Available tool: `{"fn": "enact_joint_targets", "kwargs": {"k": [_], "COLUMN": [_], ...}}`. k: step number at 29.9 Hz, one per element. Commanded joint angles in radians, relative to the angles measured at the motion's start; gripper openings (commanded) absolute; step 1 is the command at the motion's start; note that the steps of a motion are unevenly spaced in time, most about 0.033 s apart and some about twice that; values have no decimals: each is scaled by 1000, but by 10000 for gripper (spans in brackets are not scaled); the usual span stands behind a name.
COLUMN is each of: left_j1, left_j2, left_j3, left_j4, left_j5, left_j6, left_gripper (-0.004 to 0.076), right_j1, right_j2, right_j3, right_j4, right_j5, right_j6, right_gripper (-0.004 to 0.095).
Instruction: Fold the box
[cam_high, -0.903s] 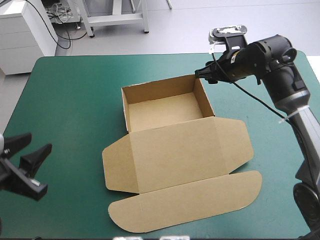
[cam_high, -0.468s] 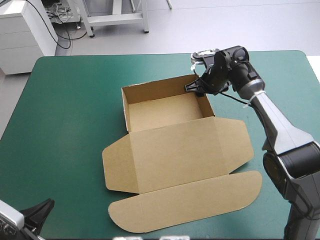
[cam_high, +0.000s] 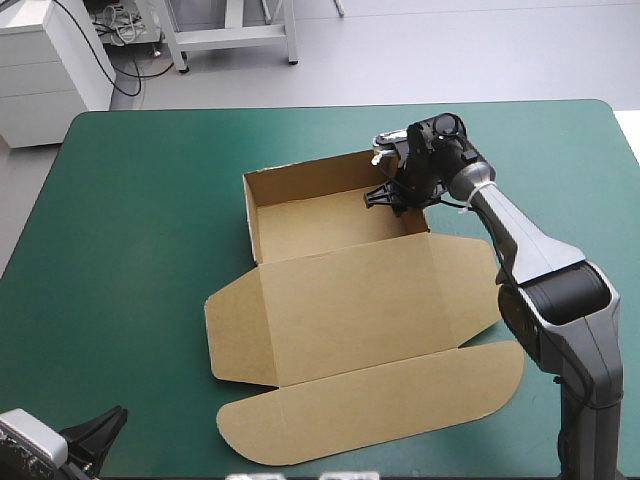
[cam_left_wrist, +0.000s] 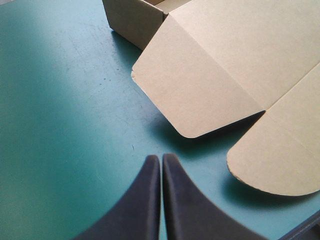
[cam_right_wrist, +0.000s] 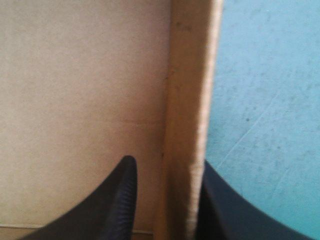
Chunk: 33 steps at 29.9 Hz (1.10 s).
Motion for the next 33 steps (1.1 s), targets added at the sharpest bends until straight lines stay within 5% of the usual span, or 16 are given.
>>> {"fn": "enact_joint_targets", "kwargs": {"k": [1, 2, 10, 33], "left_j1": [-6, -6, -6, -6], "left_j2": [-1, -1, -1, -1], "left_j3": [-19, -15, 26, 37], "left_j4": [-14, -11, -11, -15], "left_j5": [-85, -85, -76, -122], "left_j6": [-8, -15, -11, -11], "left_gripper": [-8, -8, -8, -8], "right_j1": [-6, -6, -58, -815], "right_j2": [-61, -61, -61, -61], "right_j3": [-27, -27, -40, -110], "right_j4": [-68, -81, -250, -107], "right_j5": [-21, -21, -21, -38], "right_j6": [1, 1, -5, -101], "right_gripper": [44, -17, -22, -22]}}
